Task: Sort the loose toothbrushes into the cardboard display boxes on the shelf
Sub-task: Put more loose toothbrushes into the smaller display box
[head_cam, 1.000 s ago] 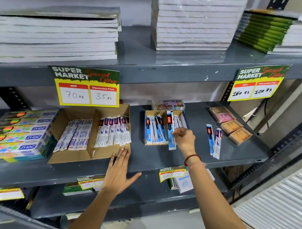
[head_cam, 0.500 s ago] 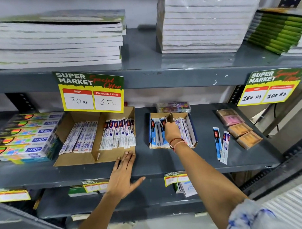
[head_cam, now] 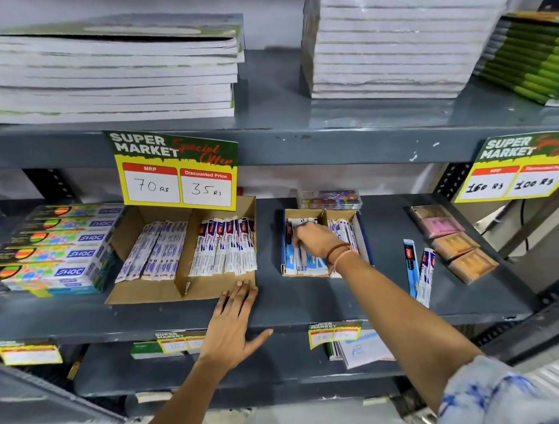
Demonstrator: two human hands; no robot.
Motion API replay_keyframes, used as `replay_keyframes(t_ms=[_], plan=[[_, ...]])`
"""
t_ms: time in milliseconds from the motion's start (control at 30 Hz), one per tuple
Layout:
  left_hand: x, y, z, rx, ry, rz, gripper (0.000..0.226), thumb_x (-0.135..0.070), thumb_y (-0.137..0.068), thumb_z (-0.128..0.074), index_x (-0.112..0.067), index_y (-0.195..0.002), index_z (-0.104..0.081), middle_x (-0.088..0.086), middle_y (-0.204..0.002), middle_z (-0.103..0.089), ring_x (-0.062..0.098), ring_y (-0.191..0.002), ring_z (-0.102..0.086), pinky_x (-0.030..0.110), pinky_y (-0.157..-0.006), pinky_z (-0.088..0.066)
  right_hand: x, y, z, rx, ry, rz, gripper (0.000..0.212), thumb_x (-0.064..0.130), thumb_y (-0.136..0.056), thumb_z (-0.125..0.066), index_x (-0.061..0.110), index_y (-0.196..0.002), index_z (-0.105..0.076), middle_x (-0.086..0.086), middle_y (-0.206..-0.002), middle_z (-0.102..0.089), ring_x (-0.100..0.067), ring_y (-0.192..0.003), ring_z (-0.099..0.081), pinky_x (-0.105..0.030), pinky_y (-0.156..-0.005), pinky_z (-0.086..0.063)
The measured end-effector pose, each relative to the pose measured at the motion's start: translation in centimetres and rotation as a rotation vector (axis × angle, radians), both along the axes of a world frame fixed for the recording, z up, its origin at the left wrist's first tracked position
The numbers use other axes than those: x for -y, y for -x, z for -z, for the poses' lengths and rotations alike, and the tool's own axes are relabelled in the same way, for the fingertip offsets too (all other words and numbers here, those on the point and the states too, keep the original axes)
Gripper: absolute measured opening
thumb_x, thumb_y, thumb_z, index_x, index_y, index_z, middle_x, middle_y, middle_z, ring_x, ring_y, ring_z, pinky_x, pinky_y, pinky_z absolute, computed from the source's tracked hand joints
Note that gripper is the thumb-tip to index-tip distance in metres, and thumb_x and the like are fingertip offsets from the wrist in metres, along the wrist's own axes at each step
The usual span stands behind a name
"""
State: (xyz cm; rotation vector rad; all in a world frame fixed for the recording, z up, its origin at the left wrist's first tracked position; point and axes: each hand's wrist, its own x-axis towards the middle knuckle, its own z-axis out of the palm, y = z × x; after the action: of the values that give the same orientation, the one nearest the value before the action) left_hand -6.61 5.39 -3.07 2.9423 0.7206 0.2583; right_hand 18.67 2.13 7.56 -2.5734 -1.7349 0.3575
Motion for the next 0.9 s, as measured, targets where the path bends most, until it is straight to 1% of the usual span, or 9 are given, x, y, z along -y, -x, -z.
replay_keyframes(t_ms=[67,133,267,333,500,600,700,800,900], plan=[[0.1,0.2,0.1,0.003,-0.001,-0.001,0.083,-0.070,-0.087,-0.026,-0.007,-0.141,-0.033,0.014,-0.145,-0.037,0.026,-0.136,-0.026,0.040,-0.110,-0.011,0.3,-0.5,0.3,0.021,0.088,-0.092,0.026,0.007,-0.091,-0.047,0.008,-0.105,-0.068,-0.012,-0.116,-0.068,-0.030,-0.108,-0.062,-0.040,-0.099,-0.049],[0.0,0.2,0.2,0.008,-0.010,0.000,0.082,-0.069,-0.087,-0.028,-0.008,-0.141,-0.033,0.014,-0.145,-0.038,0.026,-0.136,-0.027,0.041,-0.110,-0.012,0.2,-0.7,0.5,0.037,0.126,-0.167,0.027,0.002,-0.089,-0.053,0.011,-0.110,-0.067,-0.011,-0.119,-0.067,-0.030,-0.108,-0.064,-0.041,-0.098,-0.050],[0.0,0.1,0.1,0.024,-0.011,0.003,0.080,-0.069,-0.087,-0.029,-0.010,-0.141,-0.032,0.014,-0.144,-0.038,0.027,-0.135,-0.028,0.040,-0.110,-0.011,-0.4,-1.3,0.9,0.136,0.108,-0.302,0.041,-0.005,-0.084,-0.058,0.016,-0.119,-0.063,-0.008,-0.129,-0.062,-0.031,-0.114,-0.061,-0.045,-0.095,-0.052],[-0.1,0.1,0.1,0.030,-0.013,0.003,0.080,-0.069,-0.087,-0.031,-0.010,-0.141,-0.032,0.014,-0.144,-0.038,0.026,-0.135,-0.029,0.039,-0.111,-0.010,-0.6,-1.5,0.7,0.168,0.115,-0.351,0.041,-0.005,-0.085,-0.058,0.016,-0.120,-0.063,-0.009,-0.129,-0.061,-0.030,-0.115,-0.060,-0.044,-0.095,-0.052],[0.0,0.1,0.2,0.028,-0.015,0.005,0.080,-0.069,-0.087,-0.031,-0.011,-0.141,-0.031,0.013,-0.145,-0.037,0.026,-0.136,-0.027,0.040,-0.111,-0.010,-1.0,-1.6,0.7,0.252,0.150,-0.426,0.033,-0.007,-0.080,-0.058,0.010,-0.107,-0.064,-0.011,-0.119,-0.061,-0.031,-0.107,-0.061,-0.040,-0.087,-0.052],[-0.1,0.1,0.2,0.029,-0.017,0.003,0.080,-0.069,-0.087,-0.031,-0.011,-0.142,-0.030,0.013,-0.145,-0.037,0.026,-0.136,-0.027,0.039,-0.111,-0.009,-1.4,-1.2,-0.1,0.361,0.200,-0.527,0.027,-0.009,-0.074,-0.060,0.007,-0.095,-0.060,-0.011,-0.117,-0.060,-0.029,-0.114,-0.054,-0.038,-0.082,-0.049],[0.0,0.2,0.3,0.030,-0.005,0.001,0.080,-0.068,-0.086,-0.033,-0.011,-0.142,-0.031,0.013,-0.145,-0.037,0.026,-0.135,-0.028,0.038,-0.112,-0.007,-1.6,-0.6,-0.8,0.417,0.246,-0.582,0.021,-0.007,-0.077,-0.056,0.013,-0.078,-0.049,-0.012,-0.122,-0.058,-0.029,-0.120,-0.048,-0.038,-0.080,-0.048],[-0.1,0.1,0.2,0.035,-0.004,0.002,0.080,-0.069,-0.086,-0.033,-0.011,-0.142,-0.032,0.013,-0.145,-0.038,0.025,-0.135,-0.029,0.036,-0.112,-0.005,-1.1,-0.9,-0.7,0.413,0.177,-0.566,0.016,-0.001,-0.080,-0.053,0.013,-0.075,-0.049,-0.012,-0.115,-0.061,-0.029,-0.115,-0.051,-0.038,-0.079,-0.049],[0.0,0.2,0.2,0.030,0.002,-0.001,0.080,-0.069,-0.086,-0.033,-0.012,-0.142,-0.031,0.013,-0.145,-0.038,0.026,-0.135,-0.029,0.036,-0.112,-0.005,0.2,-2.1,-0.4,0.317,-0.077,-0.449,0.013,0.001,-0.083,-0.056,0.010,-0.089,-0.064,-0.007,-0.114,-0.063,-0.026,-0.114,-0.055,-0.037,-0.083,-0.053]])
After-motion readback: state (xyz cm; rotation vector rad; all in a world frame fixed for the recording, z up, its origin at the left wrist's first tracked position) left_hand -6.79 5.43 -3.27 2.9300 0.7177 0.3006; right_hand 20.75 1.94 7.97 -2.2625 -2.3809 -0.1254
